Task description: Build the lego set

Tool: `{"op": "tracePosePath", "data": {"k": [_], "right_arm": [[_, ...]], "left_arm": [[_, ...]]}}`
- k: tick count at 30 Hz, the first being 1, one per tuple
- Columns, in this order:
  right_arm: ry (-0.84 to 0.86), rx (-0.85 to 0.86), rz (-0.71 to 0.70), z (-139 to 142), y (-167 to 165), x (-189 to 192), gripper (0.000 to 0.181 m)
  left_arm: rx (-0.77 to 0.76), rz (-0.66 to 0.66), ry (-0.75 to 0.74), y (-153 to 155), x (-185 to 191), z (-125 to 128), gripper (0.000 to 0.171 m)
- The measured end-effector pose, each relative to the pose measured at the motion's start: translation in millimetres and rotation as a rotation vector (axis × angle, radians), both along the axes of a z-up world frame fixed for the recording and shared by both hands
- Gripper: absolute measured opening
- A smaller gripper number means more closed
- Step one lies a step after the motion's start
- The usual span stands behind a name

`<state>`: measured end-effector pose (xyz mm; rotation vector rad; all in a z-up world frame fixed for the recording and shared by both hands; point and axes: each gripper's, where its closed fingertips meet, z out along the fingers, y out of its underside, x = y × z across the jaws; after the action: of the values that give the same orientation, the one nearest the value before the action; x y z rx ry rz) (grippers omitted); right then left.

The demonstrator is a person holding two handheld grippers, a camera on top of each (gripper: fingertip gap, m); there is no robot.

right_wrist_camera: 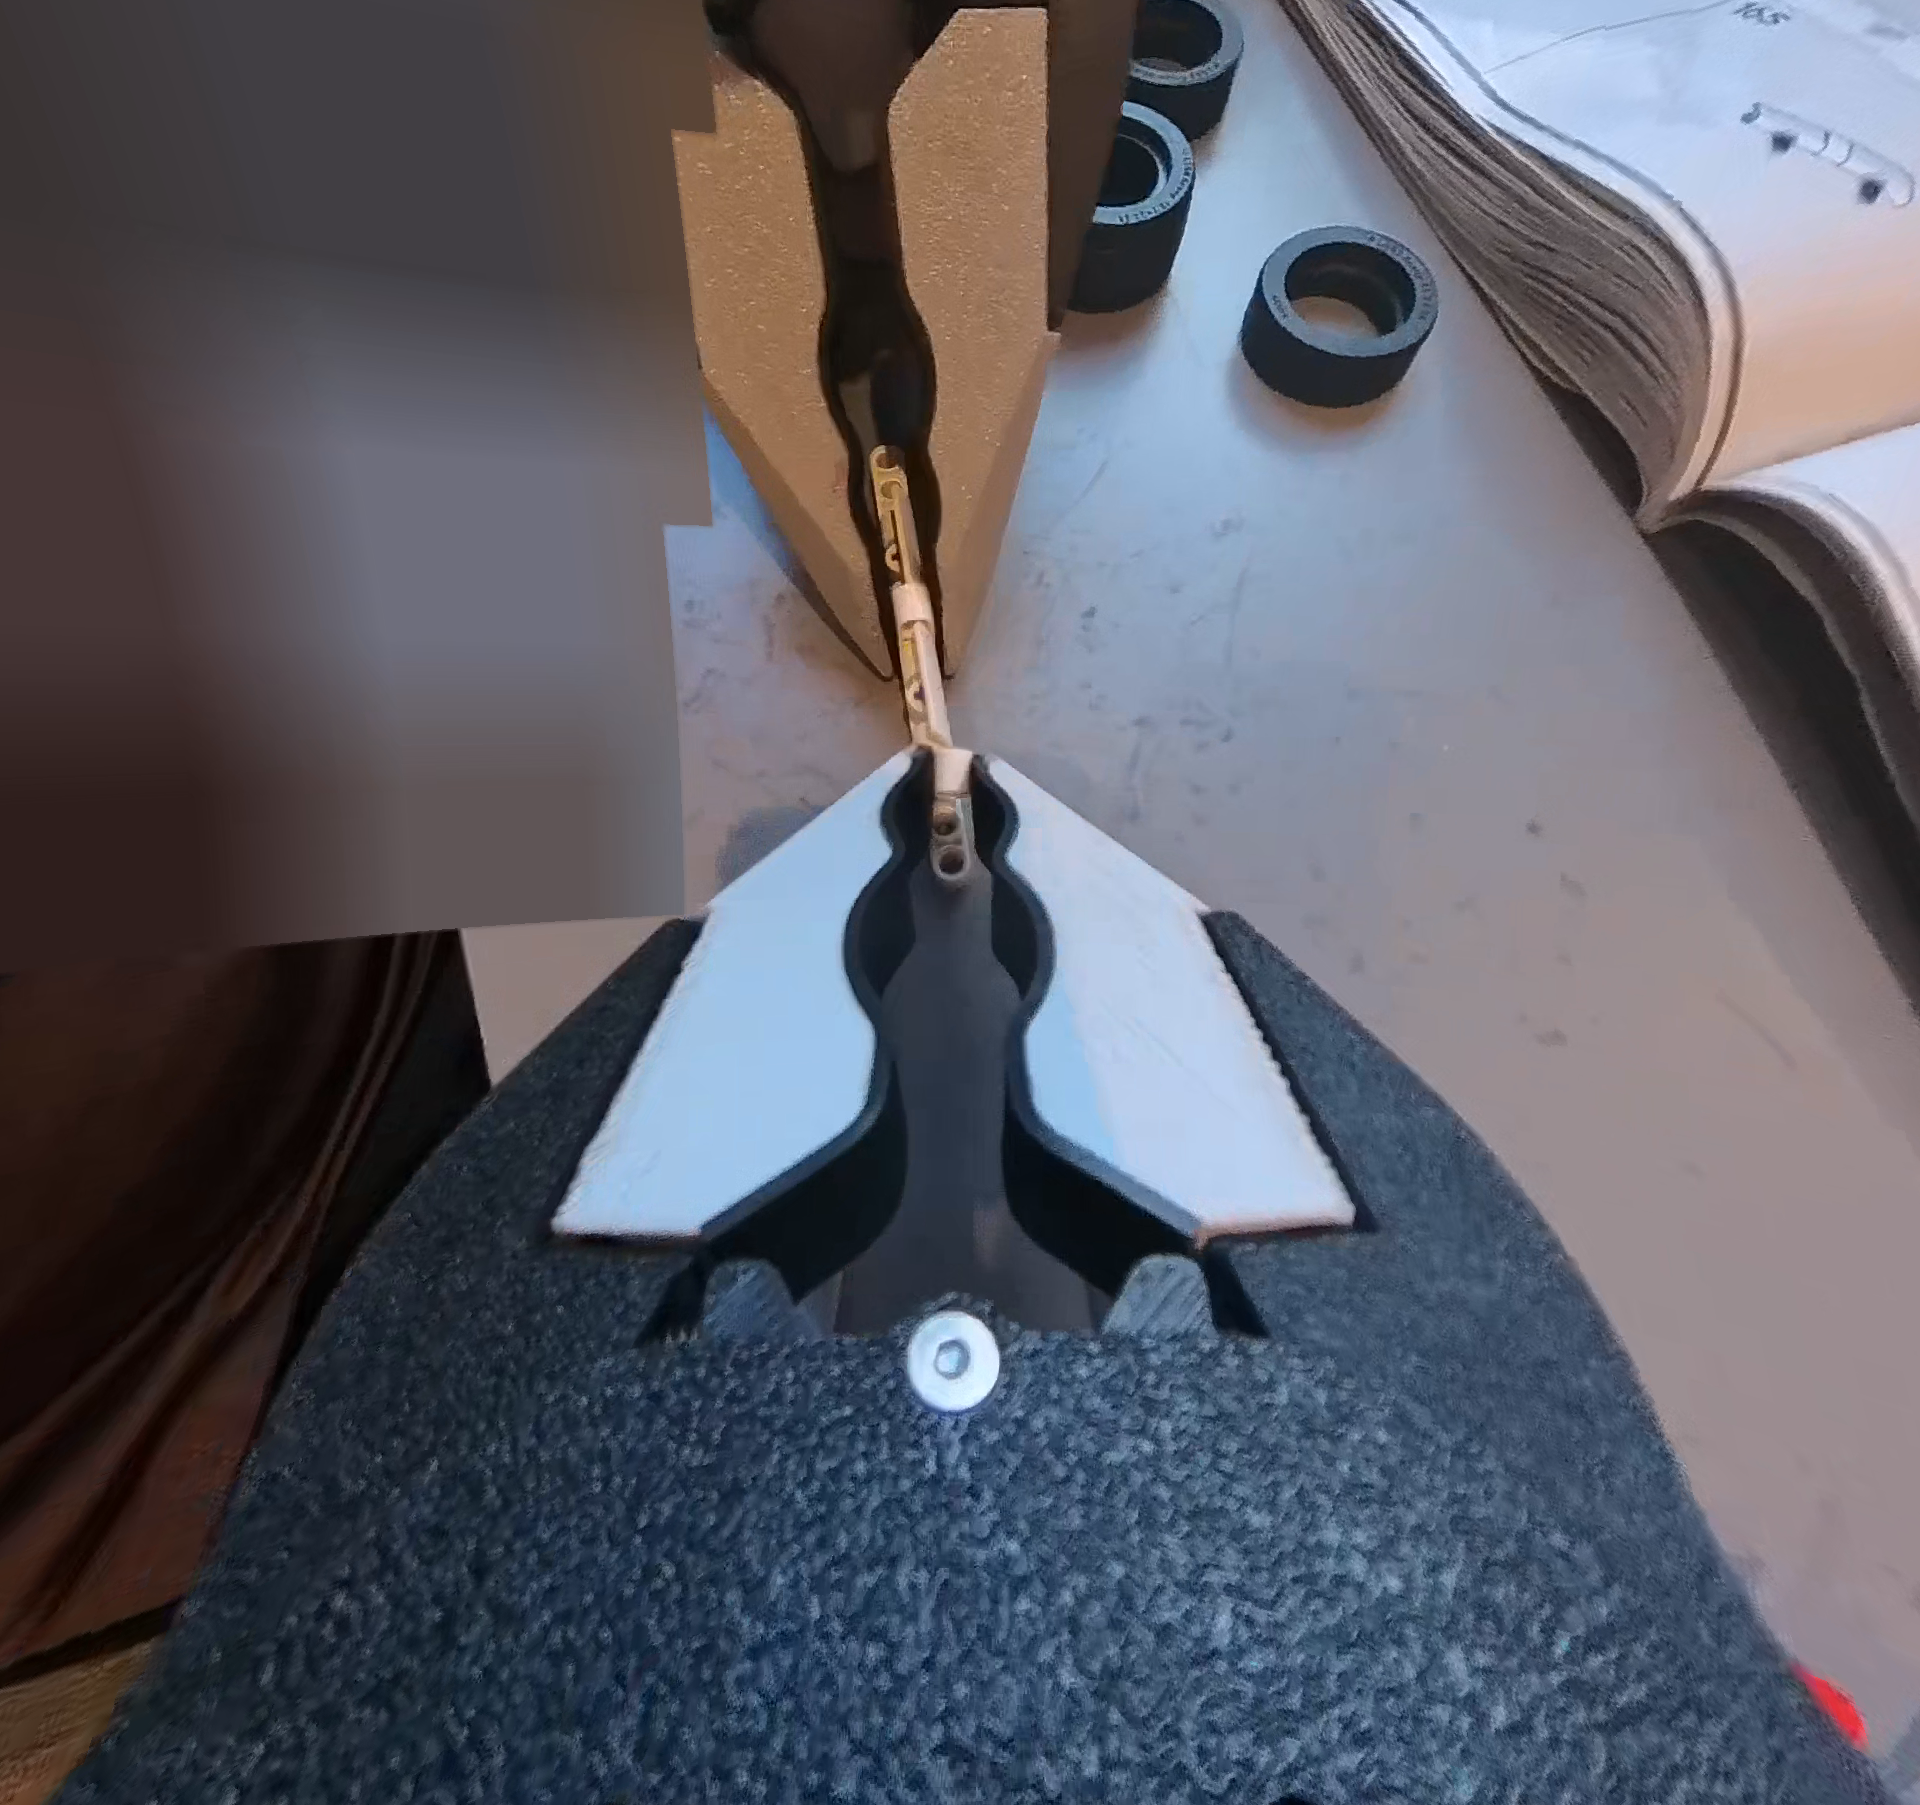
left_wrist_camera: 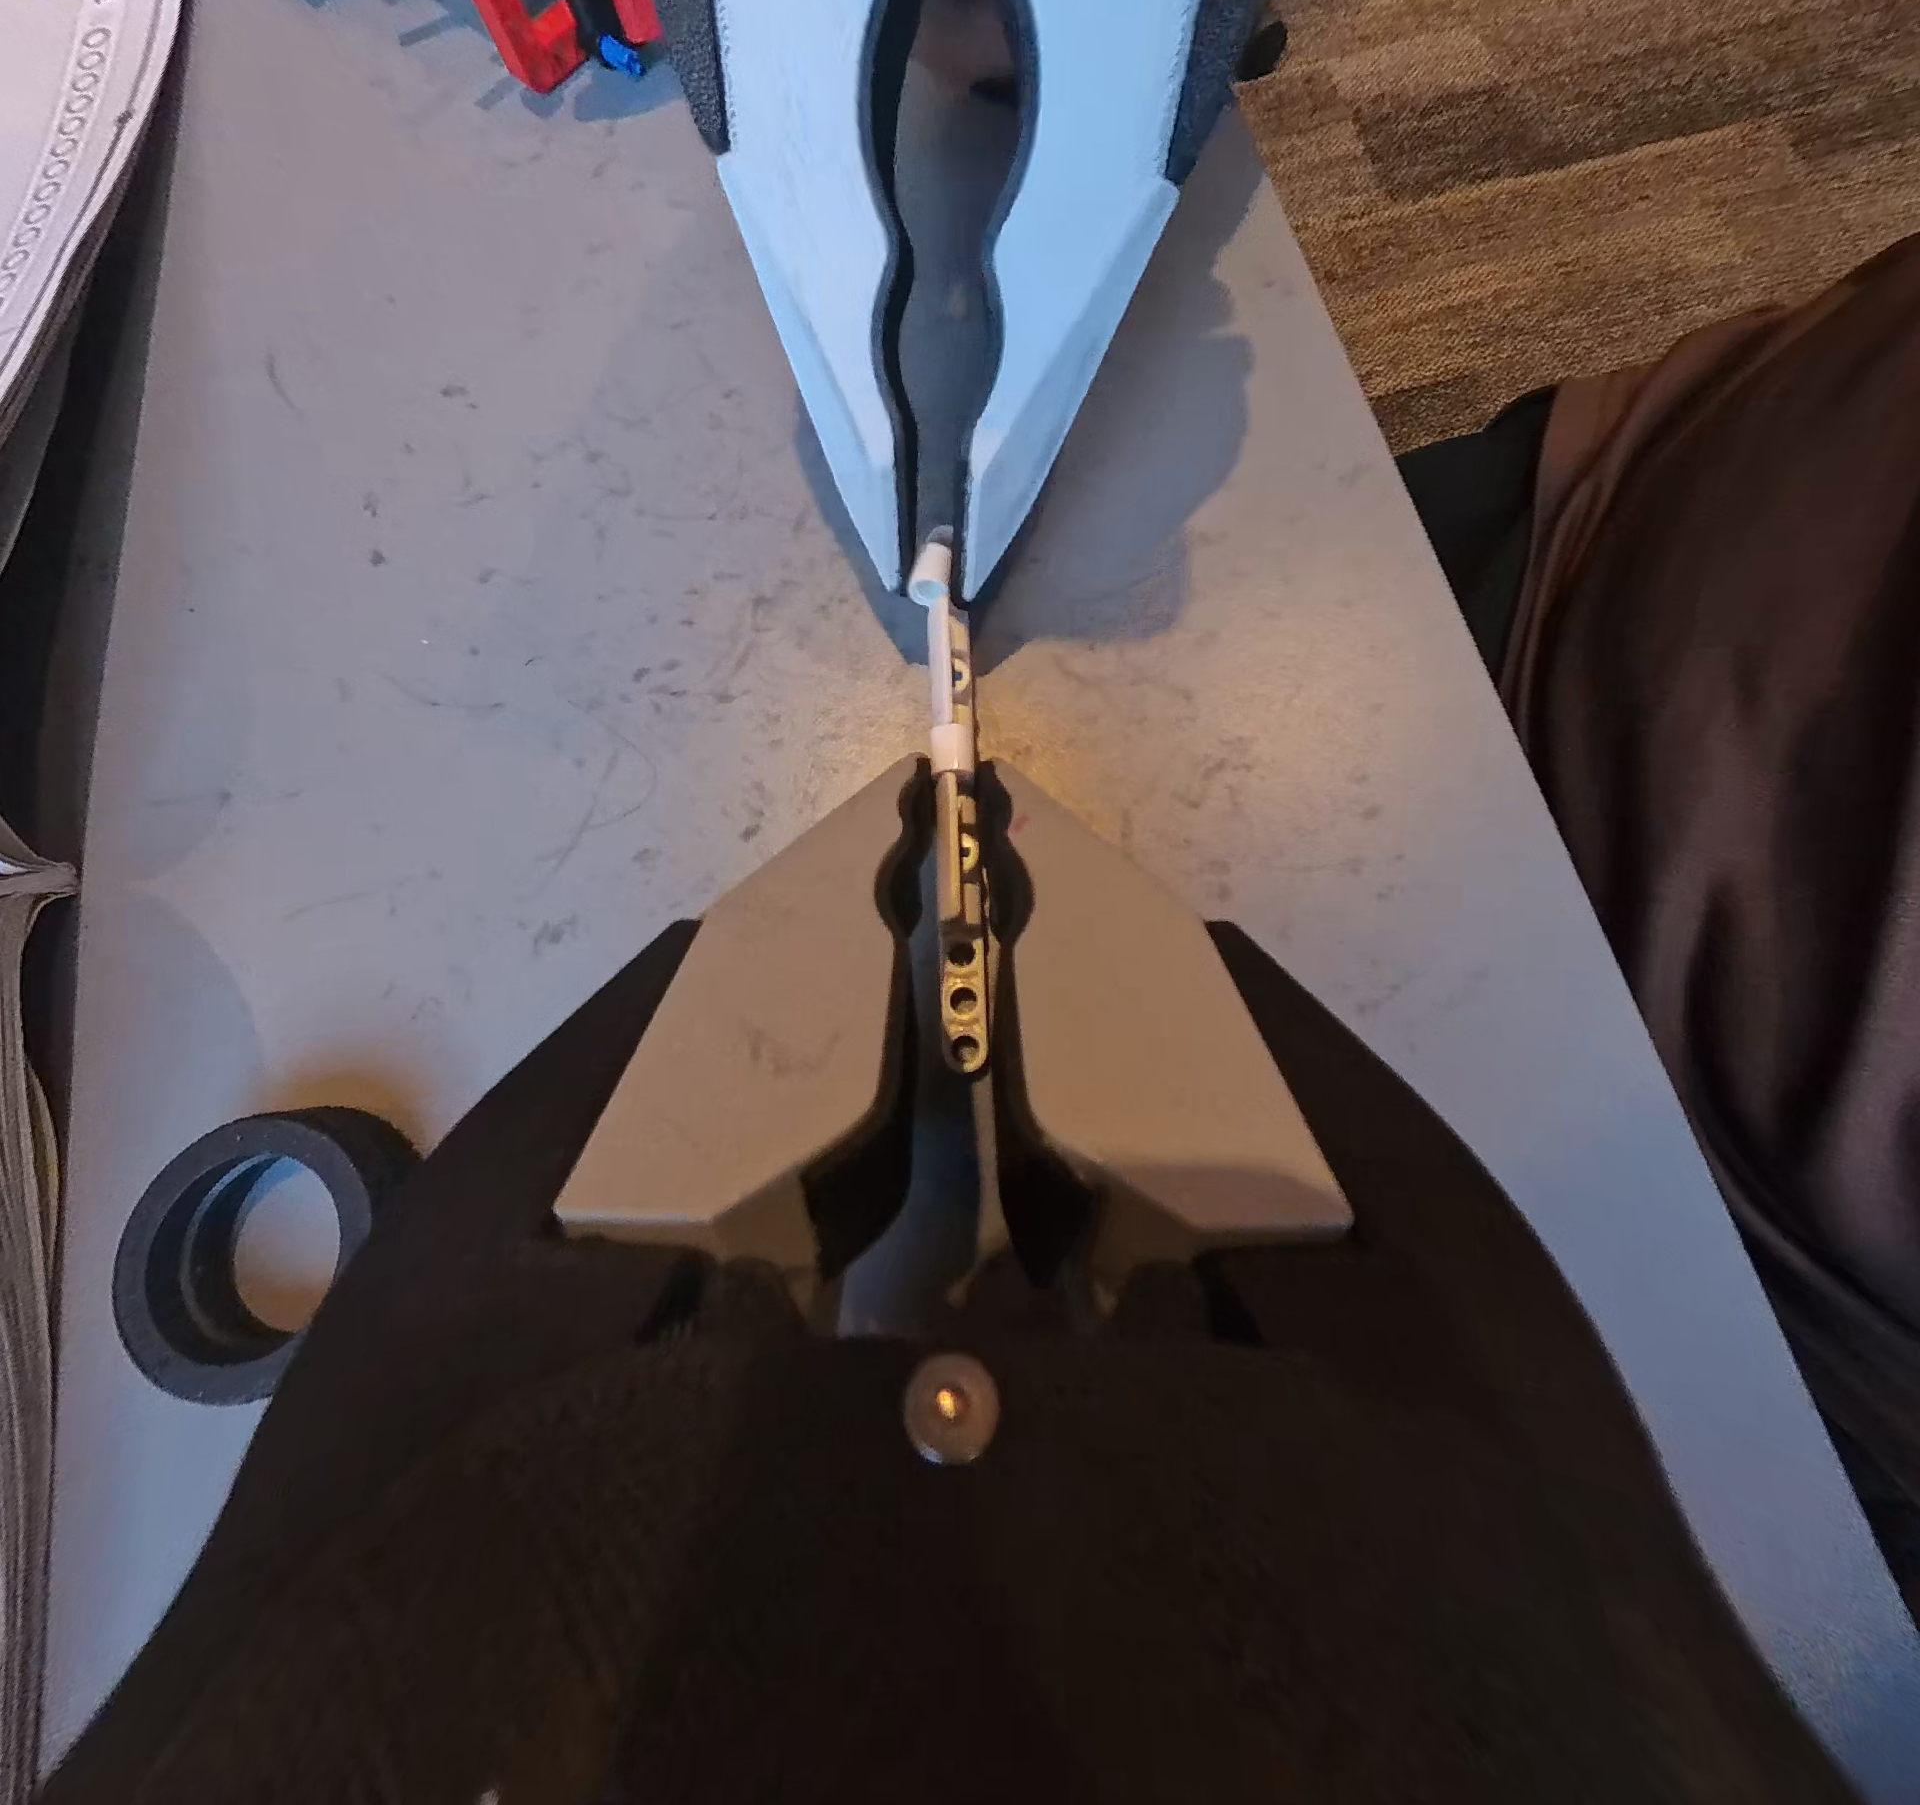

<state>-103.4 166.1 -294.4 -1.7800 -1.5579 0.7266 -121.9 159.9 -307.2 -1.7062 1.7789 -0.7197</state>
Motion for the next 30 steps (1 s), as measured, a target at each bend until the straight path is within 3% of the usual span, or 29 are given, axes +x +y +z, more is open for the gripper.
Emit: {"op": "tracePosePath", "data": {"k": [5,10,23,26,30], "right_arm": [[-0.053,0.114,0.058,0.5,-1.0,-0.5,0.006],[-0.118,0.354,0.162,0.5,-2.9,-0.9,0.006],[-0.018,0.196,0.116,0.8,0.9,1.5,0.006],[-0.031,0.259,0.117,0.6,1.8,2.2,0.006],[-0.063,0.494,0.182,0.4,1.2,3.3,0.007]], "left_arm": [[-0.007,-0.003,-0.002,0.2,0.3,0.0,0.005],[-0.012,-0.004,-0.003,0.3,0.5,0.0,0.006],[-0.008,0.003,-0.004,2.4,1.7,0.1,0.006],[-0.005,0.006,-0.004,3.0,1.7,0.1,0.006],[0.006,0.003,-0.003,2.8,1.7,0.0,0.006]]}}
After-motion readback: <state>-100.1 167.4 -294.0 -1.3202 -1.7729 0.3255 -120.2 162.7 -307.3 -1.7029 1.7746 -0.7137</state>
